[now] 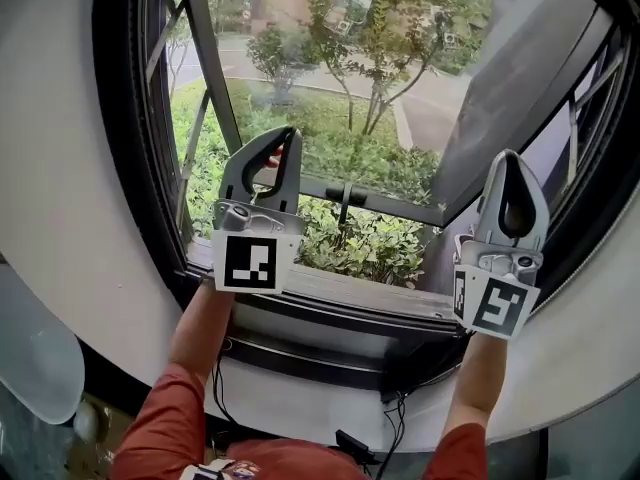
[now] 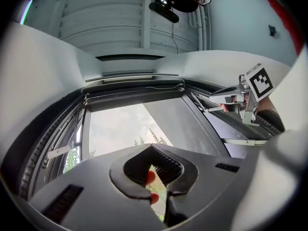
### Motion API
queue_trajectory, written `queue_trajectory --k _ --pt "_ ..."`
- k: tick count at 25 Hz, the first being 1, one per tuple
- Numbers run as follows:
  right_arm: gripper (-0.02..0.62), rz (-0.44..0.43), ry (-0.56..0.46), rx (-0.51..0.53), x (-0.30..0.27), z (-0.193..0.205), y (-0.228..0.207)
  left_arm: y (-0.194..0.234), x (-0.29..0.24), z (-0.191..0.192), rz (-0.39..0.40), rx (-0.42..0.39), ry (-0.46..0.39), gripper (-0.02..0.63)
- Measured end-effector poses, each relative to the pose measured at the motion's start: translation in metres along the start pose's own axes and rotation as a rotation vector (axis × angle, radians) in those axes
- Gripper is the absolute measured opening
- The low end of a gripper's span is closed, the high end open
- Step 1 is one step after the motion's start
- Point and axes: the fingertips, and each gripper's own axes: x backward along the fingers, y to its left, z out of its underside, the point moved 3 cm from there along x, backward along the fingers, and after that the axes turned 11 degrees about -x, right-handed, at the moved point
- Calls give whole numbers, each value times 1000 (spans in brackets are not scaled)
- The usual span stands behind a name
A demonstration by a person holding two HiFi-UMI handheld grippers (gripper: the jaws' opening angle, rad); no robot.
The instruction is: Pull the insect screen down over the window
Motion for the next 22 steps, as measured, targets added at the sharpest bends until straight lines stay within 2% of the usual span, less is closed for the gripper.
queue_trajectory --k 8,15,17,19,22 --pt "9 -25 -66 158 -59 -48 -16 41 -48 -51 -36 -86 -86 6" --pt "9 -13 -32 316 -112 -80 -39 80 -90 -103 -79 -165 -150 6" --pt "9 -17 -59 343 -132 -90 -42 91 -105 -118 -99 -216 -180 6" --pt "9 -16 -66 421 -151 -96 -47 101 -122 -133 -117 -299 -201 6" --pt "9 -16 -28 540 -173 -101 -56 109 -148 -152 -129 -441 -179 6"
